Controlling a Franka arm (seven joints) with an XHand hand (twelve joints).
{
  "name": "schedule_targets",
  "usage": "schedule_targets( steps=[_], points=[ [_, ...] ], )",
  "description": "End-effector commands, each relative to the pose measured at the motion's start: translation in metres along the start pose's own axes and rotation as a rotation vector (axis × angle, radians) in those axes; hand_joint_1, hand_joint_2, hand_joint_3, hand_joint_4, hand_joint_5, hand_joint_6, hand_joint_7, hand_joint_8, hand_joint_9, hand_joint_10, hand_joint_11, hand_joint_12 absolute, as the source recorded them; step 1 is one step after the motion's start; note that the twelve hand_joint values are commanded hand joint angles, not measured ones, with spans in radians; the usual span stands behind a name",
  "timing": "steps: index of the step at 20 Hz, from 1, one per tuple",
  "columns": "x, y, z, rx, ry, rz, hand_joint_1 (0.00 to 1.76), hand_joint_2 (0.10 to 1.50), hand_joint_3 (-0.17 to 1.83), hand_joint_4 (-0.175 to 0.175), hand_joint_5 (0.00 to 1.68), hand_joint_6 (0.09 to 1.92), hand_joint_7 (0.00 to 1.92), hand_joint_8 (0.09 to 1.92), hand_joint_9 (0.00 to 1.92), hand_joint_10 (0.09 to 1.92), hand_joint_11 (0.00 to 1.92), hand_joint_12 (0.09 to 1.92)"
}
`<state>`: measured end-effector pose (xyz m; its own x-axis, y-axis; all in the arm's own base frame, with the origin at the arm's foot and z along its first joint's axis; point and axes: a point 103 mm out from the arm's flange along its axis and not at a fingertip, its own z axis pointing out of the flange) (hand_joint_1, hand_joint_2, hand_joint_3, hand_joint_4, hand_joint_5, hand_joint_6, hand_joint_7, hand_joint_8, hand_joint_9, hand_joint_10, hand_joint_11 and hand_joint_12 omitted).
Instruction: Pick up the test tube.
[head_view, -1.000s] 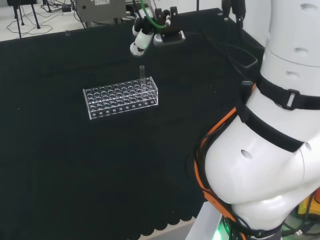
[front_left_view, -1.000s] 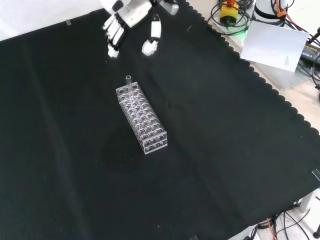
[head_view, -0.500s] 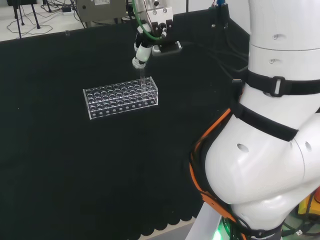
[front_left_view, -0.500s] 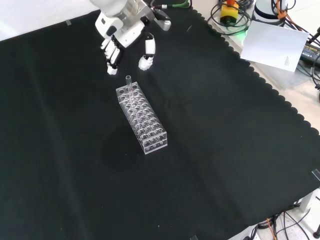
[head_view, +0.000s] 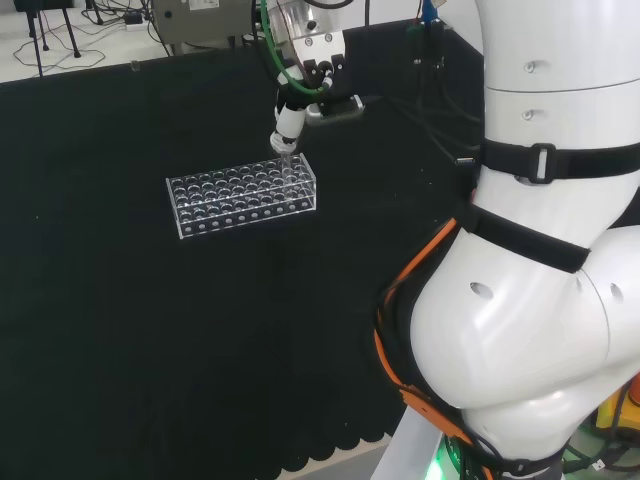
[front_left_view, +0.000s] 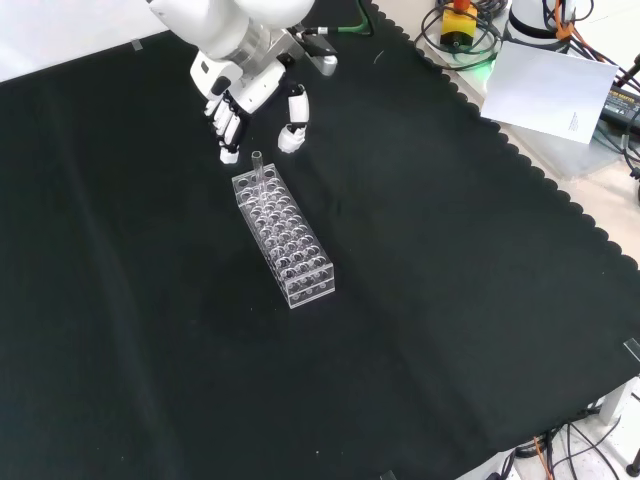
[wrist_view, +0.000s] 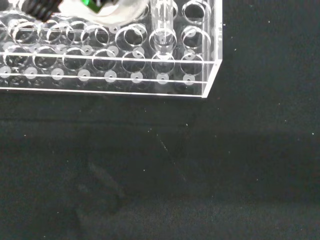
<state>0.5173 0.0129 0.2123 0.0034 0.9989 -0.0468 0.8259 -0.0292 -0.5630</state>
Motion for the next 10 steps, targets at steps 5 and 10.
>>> schedule_targets(
  steps=[5,10],
  points=[
    [0.011,0.013,0.008,-0.01,0.051,-0.001,0.94,0.68,0.66,-0.175,0.47,0.42,0.61,0.93,0.48,0.9,0.2,1.46],
    [0.017,0.019,0.009,-0.014,0.048,-0.009,0.99,0.64,0.72,-0.175,0.44,0.76,0.7,0.93,0.56,0.89,0.24,1.45]
  ],
)
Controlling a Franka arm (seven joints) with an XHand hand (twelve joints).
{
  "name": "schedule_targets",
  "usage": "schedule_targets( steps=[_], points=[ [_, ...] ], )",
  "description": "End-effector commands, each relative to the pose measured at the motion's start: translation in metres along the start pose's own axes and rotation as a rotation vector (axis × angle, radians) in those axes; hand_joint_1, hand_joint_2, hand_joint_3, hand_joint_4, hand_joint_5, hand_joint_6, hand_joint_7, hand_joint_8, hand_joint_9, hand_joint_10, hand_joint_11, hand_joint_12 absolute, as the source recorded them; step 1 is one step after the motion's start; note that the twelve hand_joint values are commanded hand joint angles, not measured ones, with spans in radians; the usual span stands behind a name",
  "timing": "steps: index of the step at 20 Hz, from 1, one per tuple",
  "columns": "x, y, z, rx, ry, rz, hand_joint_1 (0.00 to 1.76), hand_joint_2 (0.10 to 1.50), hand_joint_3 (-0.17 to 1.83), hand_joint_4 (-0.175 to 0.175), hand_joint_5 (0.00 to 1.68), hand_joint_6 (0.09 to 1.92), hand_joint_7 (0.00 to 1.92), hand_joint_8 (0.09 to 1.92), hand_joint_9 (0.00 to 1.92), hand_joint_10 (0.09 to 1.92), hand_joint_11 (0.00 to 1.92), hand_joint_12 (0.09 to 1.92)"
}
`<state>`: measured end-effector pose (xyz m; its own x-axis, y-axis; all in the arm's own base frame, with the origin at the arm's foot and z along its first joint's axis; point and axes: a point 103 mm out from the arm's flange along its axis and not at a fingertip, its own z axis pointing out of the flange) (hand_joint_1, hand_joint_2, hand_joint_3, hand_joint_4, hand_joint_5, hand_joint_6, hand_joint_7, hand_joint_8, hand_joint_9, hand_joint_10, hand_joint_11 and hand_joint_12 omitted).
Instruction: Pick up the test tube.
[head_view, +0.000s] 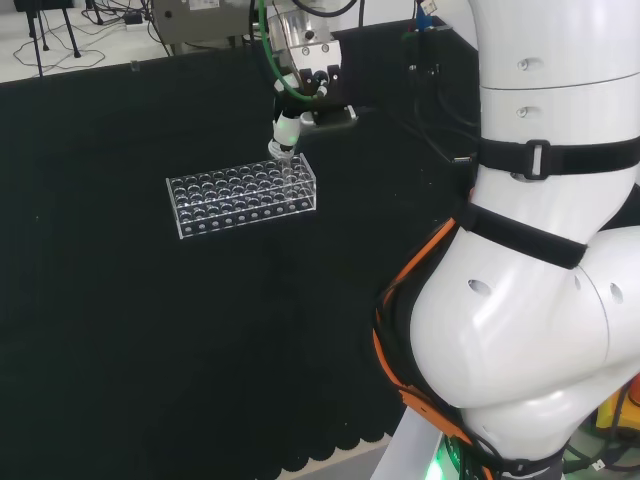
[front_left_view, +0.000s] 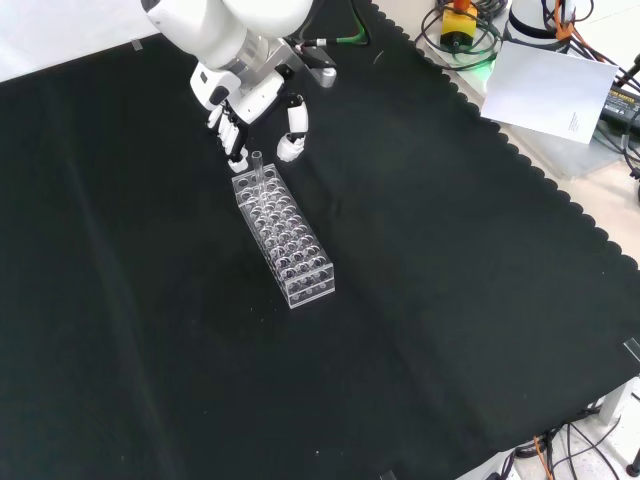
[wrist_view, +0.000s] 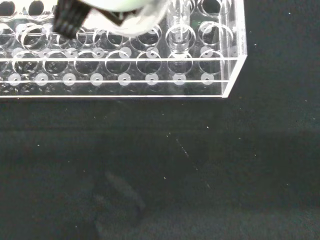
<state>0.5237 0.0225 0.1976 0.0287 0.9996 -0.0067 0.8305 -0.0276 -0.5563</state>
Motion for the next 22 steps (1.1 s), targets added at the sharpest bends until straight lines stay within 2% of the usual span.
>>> schedule_targets(
  steps=[1,5,14,16,17,18,20,22],
  points=[
    [0.007,0.007,0.001,-0.008,-0.001,-0.006,1.0,0.64,0.73,-0.175,0.44,0.78,0.71,0.93,0.57,0.89,0.25,1.45],
    [0.009,0.012,0.004,-0.019,-0.006,0.006,1.03,0.62,0.75,-0.175,0.5,0.86,0.8,0.92,0.64,0.86,0.3,1.43],
    [0.013,0.019,0.001,-0.058,-0.061,0.006,1.15,0.63,0.76,-0.175,0.8,0.9,1.14,0.88,0.96,0.72,0.53,1.35],
    [0.013,0.02,-0.001,-0.072,-0.066,0.006,1.16,0.81,0.5,-0.175,0.95,0.94,1.22,0.86,1.04,0.7,0.59,1.33],
    [0.014,0.021,-0.003,-0.085,-0.073,0.006,1.17,0.85,0.41,-0.175,1.02,0.9,1.27,0.84,1.11,0.69,0.66,1.31],
    [0.014,0.021,-0.004,-0.098,-0.074,0.007,1.21,0.87,0.37,-0.175,1.07,0.85,1.24,0.82,1.17,0.69,0.73,1.28],
    [0.015,0.021,-0.007,-0.132,-0.068,0.008,1.27,0.8,0.45,-0.175,1.13,0.79,1.22,0.79,1.25,0.71,0.87,1.21],
    [0.016,0.022,-0.01,-0.16,-0.058,0.006,1.37,0.73,0.54,-0.175,1.16,0.77,1.27,0.84,1.22,0.64,0.99,1.16]
  ],
)
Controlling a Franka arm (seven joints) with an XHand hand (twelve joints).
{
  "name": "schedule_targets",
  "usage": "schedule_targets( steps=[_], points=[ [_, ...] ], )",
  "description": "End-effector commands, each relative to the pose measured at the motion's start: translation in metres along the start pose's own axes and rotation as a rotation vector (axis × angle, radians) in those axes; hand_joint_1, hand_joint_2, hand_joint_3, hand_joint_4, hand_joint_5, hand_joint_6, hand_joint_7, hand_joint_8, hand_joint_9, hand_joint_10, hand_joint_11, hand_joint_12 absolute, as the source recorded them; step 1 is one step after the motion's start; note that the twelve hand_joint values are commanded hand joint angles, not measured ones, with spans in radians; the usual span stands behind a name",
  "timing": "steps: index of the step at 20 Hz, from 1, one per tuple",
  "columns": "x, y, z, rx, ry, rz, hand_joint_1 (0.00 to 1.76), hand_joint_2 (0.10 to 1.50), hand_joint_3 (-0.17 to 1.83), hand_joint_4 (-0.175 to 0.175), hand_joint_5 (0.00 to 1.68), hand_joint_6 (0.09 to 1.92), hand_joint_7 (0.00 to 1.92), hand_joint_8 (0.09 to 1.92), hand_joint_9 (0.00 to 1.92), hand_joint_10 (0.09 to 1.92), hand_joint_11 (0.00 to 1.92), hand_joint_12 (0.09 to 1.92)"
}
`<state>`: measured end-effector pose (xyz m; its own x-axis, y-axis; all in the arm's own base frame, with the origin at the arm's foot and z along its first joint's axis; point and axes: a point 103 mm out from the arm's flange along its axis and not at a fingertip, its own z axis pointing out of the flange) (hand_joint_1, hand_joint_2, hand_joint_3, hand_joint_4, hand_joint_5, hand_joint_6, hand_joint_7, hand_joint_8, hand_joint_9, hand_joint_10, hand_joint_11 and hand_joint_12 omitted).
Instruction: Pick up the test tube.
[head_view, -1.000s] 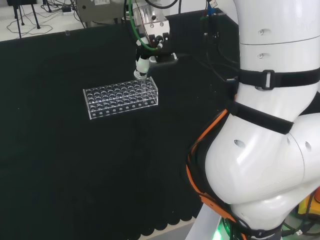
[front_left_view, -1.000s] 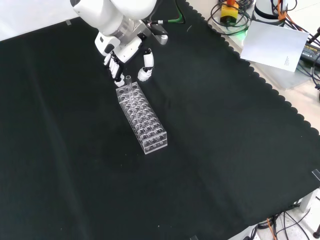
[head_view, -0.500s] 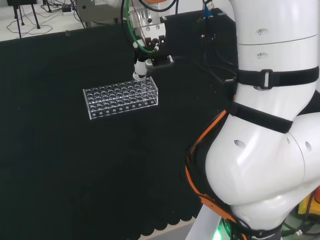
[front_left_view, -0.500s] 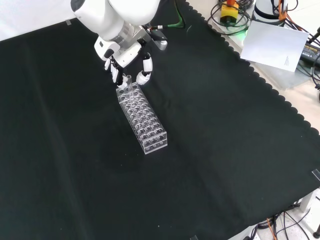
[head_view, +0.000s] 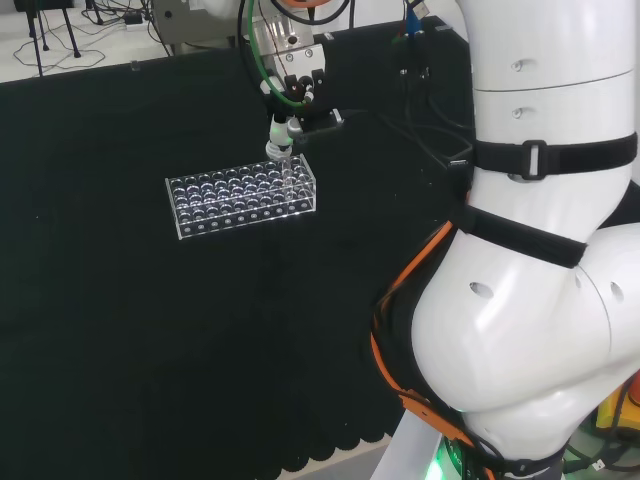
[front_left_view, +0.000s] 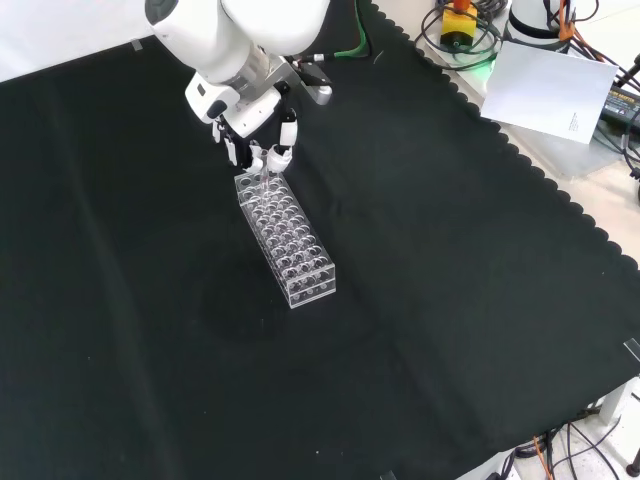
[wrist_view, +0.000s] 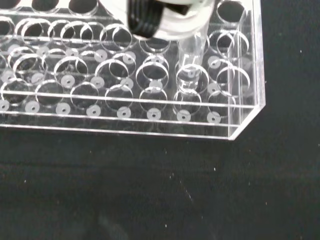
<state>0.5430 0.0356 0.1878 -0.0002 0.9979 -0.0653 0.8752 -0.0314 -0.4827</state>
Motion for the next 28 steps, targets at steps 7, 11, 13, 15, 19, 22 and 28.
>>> schedule_targets(
  steps=[7,11,13,15,19,22,28],
  points=[
    [0.0,0.004,-0.02,-0.121,0.033,-0.004,1.43,0.62,0.67,-0.175,1.27,0.62,1.35,0.77,1.34,0.4,1.12,1.1],
    [0.0,0.002,-0.024,-0.122,0.044,-0.008,1.43,0.6,0.69,-0.175,1.31,0.57,1.37,0.73,1.39,0.32,1.15,1.09],
    [-0.001,-0.001,-0.027,-0.122,0.052,-0.011,1.43,0.59,0.7,-0.175,1.32,0.56,1.38,0.72,1.4,0.29,1.15,1.08],
    [-0.002,-0.004,-0.03,-0.124,0.06,-0.014,1.44,0.59,0.7,-0.175,1.32,0.55,1.38,0.72,1.41,0.29,1.16,1.08],
    [-0.005,-0.01,-0.038,-0.138,0.077,-0.018,1.44,0.58,0.7,-0.175,1.32,0.55,1.38,0.72,1.41,0.28,1.16,1.08],
    [-0.007,-0.015,-0.045,-0.148,0.089,-0.021,1.44,0.58,0.71,-0.175,1.32,0.55,1.38,0.72,1.42,0.28,1.16,1.08],
    [-0.012,-0.021,-0.058,-0.15,0.116,-0.023,1.44,0.57,0.72,-0.175,1.33,0.55,1.39,0.72,1.42,0.27,1.16,1.08]
  ],
)
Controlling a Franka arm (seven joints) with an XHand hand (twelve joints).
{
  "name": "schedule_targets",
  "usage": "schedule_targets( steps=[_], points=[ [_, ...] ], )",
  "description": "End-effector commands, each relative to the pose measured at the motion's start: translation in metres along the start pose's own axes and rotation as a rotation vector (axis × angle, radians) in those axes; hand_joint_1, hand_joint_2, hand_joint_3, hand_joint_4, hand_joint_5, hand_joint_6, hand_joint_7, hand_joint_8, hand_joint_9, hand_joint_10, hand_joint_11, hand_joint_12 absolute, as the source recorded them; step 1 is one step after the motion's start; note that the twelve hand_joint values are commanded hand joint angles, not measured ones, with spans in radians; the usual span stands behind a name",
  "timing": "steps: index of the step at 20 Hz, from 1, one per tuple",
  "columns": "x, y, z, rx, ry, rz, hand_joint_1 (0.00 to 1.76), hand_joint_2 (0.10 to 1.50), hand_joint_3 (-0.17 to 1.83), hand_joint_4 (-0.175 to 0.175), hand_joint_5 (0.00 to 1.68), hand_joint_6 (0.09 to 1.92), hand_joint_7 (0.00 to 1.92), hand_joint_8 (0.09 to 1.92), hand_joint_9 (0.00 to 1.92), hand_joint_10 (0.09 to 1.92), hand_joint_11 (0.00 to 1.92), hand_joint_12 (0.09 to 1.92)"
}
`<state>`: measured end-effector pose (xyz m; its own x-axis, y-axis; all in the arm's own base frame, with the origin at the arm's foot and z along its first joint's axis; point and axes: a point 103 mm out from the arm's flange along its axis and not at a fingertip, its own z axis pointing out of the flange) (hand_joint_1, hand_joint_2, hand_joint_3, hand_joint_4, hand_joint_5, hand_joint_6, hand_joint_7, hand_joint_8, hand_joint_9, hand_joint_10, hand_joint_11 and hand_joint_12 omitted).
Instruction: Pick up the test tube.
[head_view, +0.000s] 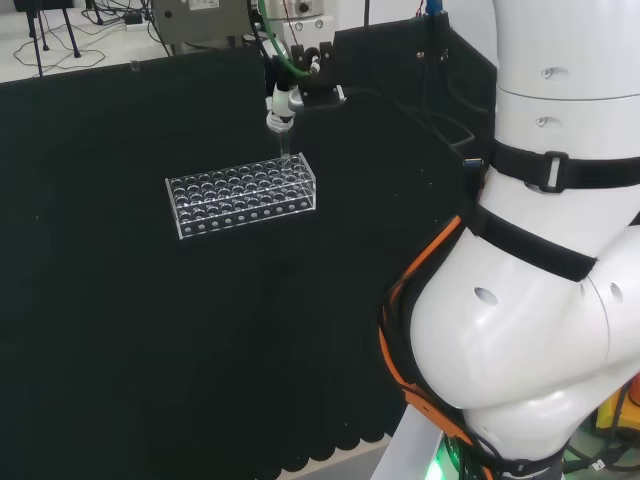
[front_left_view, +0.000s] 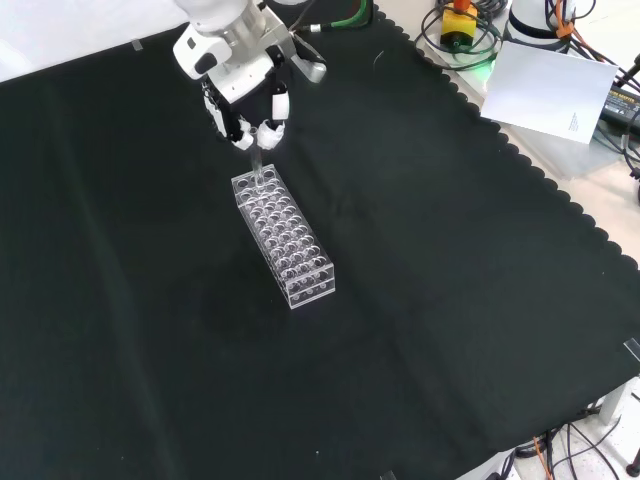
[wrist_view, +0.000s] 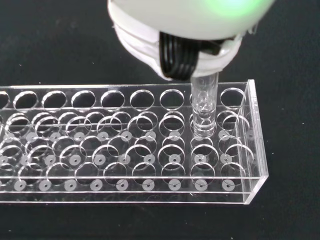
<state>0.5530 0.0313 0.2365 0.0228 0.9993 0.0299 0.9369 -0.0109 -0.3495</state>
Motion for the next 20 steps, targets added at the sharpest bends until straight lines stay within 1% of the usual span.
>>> schedule_targets(
  steps=[1,5,11,14,16,20],
  points=[
    [-0.004,-0.006,-0.015,-0.003,0.027,-0.004,1.44,0.57,0.72,-0.175,1.33,0.55,1.39,0.72,1.42,0.27,1.16,1.08],
    [-0.005,-0.012,-0.028,0.008,0.076,-0.009,1.44,0.57,0.72,-0.175,1.33,0.54,1.39,0.72,1.43,0.27,1.17,1.08],
    [-0.005,-0.025,-0.052,0.001,0.107,-0.037,1.44,0.56,0.74,-0.175,1.34,0.54,1.4,0.71,1.44,0.25,1.17,1.07],
    [-0.005,-0.031,-0.062,-0.004,0.107,-0.051,1.44,0.56,0.74,-0.175,1.34,0.53,1.4,0.71,1.44,0.25,1.17,1.07],
    [-0.002,-0.034,-0.066,0.0,0.086,-0.075,1.44,0.56,0.74,-0.175,1.34,0.53,1.4,0.71,1.44,0.24,1.17,1.07],
    [0.001,-0.04,-0.076,-0.01,0.076,-0.088,1.44,0.55,0.74,-0.175,1.34,0.53,1.4,0.7,1.44,0.24,1.17,1.07]
  ],
)
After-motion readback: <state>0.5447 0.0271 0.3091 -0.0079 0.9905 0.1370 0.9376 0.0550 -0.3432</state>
